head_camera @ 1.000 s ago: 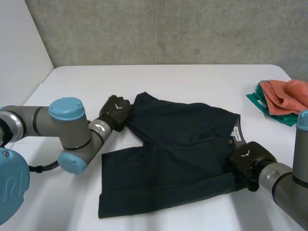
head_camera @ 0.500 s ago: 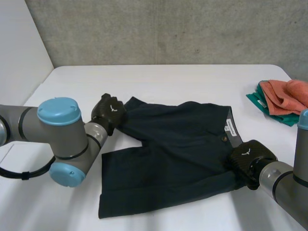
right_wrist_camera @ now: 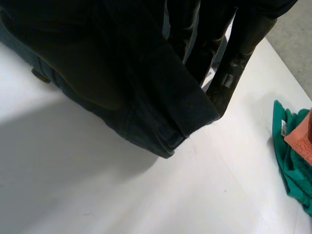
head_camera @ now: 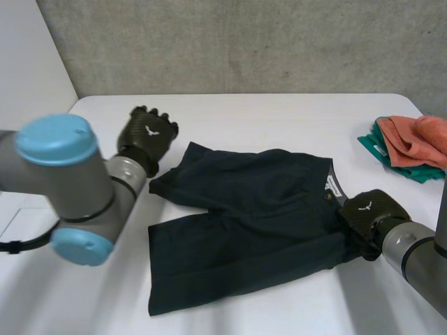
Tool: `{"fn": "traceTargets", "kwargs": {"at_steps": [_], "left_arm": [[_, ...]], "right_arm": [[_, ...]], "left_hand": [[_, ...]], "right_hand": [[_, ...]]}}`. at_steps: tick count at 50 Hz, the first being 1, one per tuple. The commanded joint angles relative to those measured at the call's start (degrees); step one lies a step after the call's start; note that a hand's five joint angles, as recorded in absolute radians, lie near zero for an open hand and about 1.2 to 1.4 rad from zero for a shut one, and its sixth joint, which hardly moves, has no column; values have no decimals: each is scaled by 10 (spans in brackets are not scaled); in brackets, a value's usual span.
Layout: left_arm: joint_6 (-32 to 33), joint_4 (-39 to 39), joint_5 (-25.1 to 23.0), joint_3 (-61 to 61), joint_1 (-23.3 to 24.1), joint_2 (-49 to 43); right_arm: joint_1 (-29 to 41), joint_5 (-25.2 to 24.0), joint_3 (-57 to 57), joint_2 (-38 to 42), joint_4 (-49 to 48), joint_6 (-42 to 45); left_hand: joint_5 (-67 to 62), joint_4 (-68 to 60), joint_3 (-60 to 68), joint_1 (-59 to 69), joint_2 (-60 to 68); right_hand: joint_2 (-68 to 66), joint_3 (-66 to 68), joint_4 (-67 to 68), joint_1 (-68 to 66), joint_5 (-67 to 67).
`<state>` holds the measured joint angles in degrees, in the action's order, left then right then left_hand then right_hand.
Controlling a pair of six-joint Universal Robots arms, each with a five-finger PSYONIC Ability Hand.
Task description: Fold the laundry.
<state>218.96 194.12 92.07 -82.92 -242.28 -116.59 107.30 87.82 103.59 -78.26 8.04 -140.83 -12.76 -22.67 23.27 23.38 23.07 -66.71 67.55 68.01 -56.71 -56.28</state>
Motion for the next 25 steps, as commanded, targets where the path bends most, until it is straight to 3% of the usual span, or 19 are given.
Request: {"fn": "traceTargets", "kwargs": {"at_steps": [1,8,15,19,20,24,25], "left_arm": [[-137,-142,-21,-86,-4,113],[-176,-262,-87,-171,20,129],[-186,-249,-92,-197,26,117],[-195,-236,-92,-201,29,87],[-196,-232,-92,-200,29,76],[-196,-216,-90,-196,36,78],[-196,-214,-90,-196,38,80]], "right_arm": [[0,-2,-5,1,-4,-23],[0,-1,-5,1,-6,-23],[0,-1,-4,1,-7,-23],[0,-1,-2,0,-7,-23],[0,-1,-2,-1,-7,-23],[-1,0,-1,-11,-7,-23],[-1,0,-1,-15,-7,-23]], "left_hand": [[-51,-52,46,45,48],[-53,-54,48,47,50],[-66,-67,61,60,63],[-172,-173,167,166,169],[-291,-291,285,284,287],[-572,-572,566,565,568],[-572,-573,567,566,569]], "right_hand": [[-133,125,120,-233,-137],[-133,125,120,-233,-137],[-133,125,120,-233,-137],[-133,125,120,-233,-137],[-133,125,120,-233,-137],[-133,125,120,-233,-137],[-133,125,120,-233,-137]]}}
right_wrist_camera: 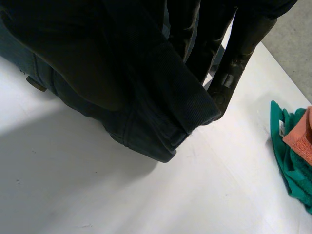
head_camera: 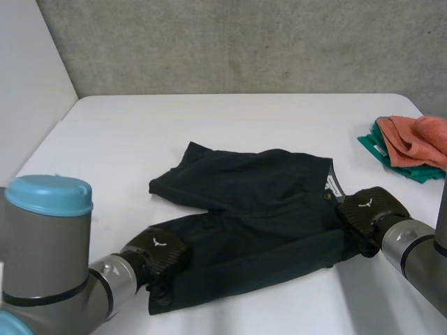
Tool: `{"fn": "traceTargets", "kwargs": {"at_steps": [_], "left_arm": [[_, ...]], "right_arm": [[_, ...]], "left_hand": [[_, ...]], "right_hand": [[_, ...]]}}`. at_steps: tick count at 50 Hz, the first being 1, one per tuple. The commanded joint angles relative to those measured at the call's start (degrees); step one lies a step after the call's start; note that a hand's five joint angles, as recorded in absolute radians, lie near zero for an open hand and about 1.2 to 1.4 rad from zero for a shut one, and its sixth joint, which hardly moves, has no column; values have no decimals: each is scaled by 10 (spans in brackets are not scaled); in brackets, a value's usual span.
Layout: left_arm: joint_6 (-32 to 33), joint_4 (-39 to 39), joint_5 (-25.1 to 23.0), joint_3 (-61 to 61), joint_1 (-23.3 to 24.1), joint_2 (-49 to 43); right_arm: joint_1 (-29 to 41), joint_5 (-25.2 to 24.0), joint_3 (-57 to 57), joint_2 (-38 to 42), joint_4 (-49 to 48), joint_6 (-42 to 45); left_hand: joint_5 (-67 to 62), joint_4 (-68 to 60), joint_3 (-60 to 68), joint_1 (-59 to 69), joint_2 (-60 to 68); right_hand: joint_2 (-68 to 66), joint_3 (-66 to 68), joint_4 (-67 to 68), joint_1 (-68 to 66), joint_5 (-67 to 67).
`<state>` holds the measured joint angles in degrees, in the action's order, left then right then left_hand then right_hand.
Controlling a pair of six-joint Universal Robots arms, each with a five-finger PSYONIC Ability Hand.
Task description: Fold the laundry.
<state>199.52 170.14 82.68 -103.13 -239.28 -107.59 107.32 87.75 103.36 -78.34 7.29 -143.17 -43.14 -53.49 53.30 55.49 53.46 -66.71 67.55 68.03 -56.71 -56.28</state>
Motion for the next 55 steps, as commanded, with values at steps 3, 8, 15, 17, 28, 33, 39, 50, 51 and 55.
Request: {"fn": "traceTargets", "kwargs": {"at_steps": [3,8,15,17,28,33,39,50,51,55], "left_arm": [[0,22,7,9,15,8],[4,19,25,6,21,84],[26,-44,27,-11,23,221],[65,-104,25,-17,25,246],[133,-213,21,-25,62,272],[133,-184,24,-5,58,267],[140,-17,28,28,55,227],[155,214,75,183,44,-31],[162,216,75,200,44,-52],[203,228,75,287,42,-162]], "right_arm": [[-1,-1,1,-33,4,0],[-1,2,4,-75,18,9],[-1,-7,18,-146,156,81],[-3,-17,26,-172,216,125],[-123,-160,20,-252,306,165],[-156,-207,19,-252,317,167],[-174,-215,6,-226,286,161],[-135,-174,-115,-8,158,84],[-128,-167,-128,6,154,78],[-94,-120,-193,81,96,56]], "left_hand": [[-269,-265,267,245,265],[-269,-265,267,245,265],[-269,-265,267,245,265],[-269,-265,267,245,265],[-269,-265,267,245,265],[-269,-265,267,245,265],[-269,-265,267,245,265],[-269,-265,267,245,265],[-269,-265,267,245,265],[-269,-265,267,245,265]], "right_hand": [[-133,125,120,-233,-137],[-133,125,120,-233,-137],[-133,125,120,-233,-137],[-133,125,120,-233,-137],[-133,125,120,-233,-137],[-133,125,120,-233,-137],[-133,125,120,-233,-137],[-133,125,120,-233,-137],[-133,125,120,-233,-137],[-133,125,120,-233,-137]]}}
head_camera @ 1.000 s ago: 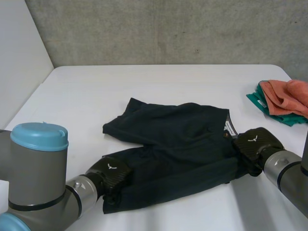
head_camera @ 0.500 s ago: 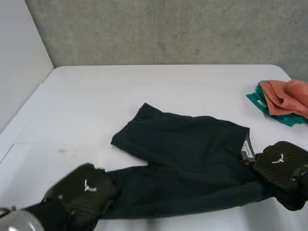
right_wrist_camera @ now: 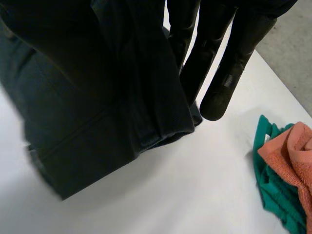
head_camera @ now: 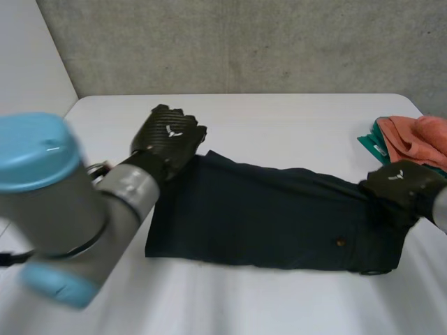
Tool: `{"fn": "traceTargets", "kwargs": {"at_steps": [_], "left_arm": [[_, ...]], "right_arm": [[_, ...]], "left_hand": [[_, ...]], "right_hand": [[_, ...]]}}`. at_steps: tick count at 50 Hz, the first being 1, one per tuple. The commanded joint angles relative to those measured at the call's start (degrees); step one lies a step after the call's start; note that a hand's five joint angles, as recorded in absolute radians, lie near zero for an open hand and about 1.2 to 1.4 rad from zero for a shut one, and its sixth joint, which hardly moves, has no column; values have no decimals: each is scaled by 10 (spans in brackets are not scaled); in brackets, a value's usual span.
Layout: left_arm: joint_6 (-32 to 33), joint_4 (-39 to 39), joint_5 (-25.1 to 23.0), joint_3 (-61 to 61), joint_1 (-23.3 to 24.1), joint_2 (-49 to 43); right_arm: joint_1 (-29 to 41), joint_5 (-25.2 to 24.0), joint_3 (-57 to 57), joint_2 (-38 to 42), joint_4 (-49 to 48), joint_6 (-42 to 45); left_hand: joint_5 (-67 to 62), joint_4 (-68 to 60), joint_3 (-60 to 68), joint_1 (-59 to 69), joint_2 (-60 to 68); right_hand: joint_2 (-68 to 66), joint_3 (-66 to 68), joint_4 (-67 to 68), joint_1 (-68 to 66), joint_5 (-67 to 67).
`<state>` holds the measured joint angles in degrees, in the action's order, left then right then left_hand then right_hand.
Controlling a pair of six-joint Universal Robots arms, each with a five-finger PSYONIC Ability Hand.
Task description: Fold the laundry.
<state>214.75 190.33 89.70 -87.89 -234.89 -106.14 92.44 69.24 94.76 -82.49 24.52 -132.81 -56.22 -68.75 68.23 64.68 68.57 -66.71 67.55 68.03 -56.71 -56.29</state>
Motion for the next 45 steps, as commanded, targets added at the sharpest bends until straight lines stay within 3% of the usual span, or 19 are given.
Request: {"fn": "traceTargets", "kwargs": {"at_steps": [1,12,13,14,15,16,24,33,39,45], "left_arm": [[64,36,7,169,-2,-213],[129,215,22,326,-6,-385],[131,221,22,330,-6,-391],[132,227,22,331,-6,-396],[131,238,21,330,-5,-402],[132,241,20,326,-5,-402],[124,253,22,261,8,-360],[82,252,24,136,10,-282],[63,251,26,79,8,-245],[59,250,27,60,8,-241]], "right_arm": [[58,72,-114,134,-89,-49],[101,170,-196,281,-256,-47],[104,175,-196,287,-269,-47],[109,186,-196,296,-292,-47],[110,192,-194,298,-300,-47],[111,198,-193,298,-310,-48],[108,218,-136,233,-327,-97],[103,210,8,86,-252,-168],[74,173,72,77,-236,-205],[56,135,92,99,-284,-232]], "left_hand": [[-138,-112,118,153,114],[-138,-112,118,153,114],[-138,-112,118,153,114],[-60,-34,40,75,36],[386,411,-406,-370,-409],[562,588,-582,-547,-586],[562,588,-582,-547,-586],[562,588,-582,-547,-586],[562,588,-582,-547,-586],[562,588,-582,-547,-586]], "right_hand": [[-133,125,120,-233,-137],[-133,125,120,-233,-137],[-17,9,4,-117,-21],[399,-407,-412,299,395],[567,-575,-580,467,563],[567,-575,-580,467,563],[567,-575,-580,467,563],[567,-575,-580,467,563],[567,-575,-580,467,563],[533,-541,-546,433,529]]}}
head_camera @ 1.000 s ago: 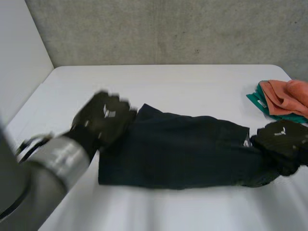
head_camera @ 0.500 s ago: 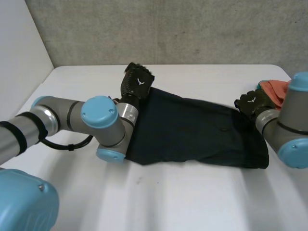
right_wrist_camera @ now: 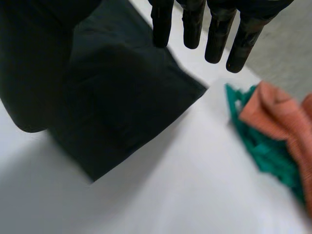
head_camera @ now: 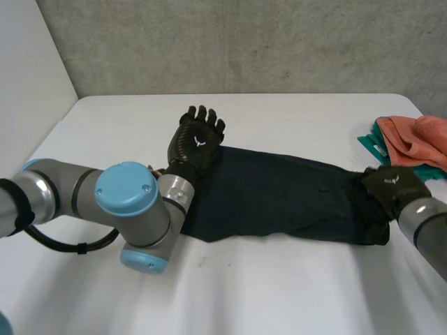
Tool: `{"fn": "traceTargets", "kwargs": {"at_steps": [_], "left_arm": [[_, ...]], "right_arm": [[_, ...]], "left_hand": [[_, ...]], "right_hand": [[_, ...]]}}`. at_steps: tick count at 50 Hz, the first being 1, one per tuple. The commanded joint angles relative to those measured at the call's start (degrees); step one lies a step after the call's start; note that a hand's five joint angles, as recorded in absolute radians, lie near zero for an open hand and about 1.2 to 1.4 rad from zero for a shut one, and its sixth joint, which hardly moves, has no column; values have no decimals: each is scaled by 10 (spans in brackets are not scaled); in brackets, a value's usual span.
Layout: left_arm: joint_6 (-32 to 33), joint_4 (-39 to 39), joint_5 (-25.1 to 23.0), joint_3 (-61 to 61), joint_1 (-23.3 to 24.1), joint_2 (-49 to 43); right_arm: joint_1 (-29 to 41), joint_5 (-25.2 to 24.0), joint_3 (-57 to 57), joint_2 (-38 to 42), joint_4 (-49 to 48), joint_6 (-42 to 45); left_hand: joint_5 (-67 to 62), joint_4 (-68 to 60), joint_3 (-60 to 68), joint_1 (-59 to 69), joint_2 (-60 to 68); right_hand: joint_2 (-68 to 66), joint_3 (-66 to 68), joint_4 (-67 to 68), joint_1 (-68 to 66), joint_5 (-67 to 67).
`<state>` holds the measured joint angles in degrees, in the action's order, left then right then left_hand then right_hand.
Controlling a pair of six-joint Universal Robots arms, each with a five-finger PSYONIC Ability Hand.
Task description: Fold the laundry.
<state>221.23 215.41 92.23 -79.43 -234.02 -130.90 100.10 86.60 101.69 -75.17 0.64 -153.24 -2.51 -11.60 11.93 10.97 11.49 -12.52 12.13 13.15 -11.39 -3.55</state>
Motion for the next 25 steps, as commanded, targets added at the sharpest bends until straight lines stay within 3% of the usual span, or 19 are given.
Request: {"fn": "traceTargets", "kwargs": {"at_steps": [1,2,6,10,13,25], "left_arm": [[-5,-1,1,-27,-1,7],[-5,-1,1,-27,-1,7],[-5,-2,2,-34,-1,10],[-5,-2,1,-42,-3,23],[-5,-2,1,-54,-6,42],[-11,-6,1,-126,-24,127]], "right_arm": [[-23,-38,22,38,-54,-29],[-24,-37,20,49,-63,-30],[-35,-34,15,77,-92,-24],[-56,-35,18,71,-103,-15],[-66,-35,24,21,-96,18],[-55,-38,-17,-38,-71,257]], "left_hand": [[25,16,-19,-10,-15],[25,16,-19,-10,-15],[25,16,-19,-10,-15],[25,16,-19,-10,-15],[25,16,-19,-10,-15],[25,16,-19,-10,-15]], "right_hand": [[-68,71,61,-79,-57],[-140,144,133,-151,-129],[-659,663,653,-670,-649],[-675,679,668,-686,-665],[-675,679,668,-686,-665],[-675,679,668,-686,-665]]}}
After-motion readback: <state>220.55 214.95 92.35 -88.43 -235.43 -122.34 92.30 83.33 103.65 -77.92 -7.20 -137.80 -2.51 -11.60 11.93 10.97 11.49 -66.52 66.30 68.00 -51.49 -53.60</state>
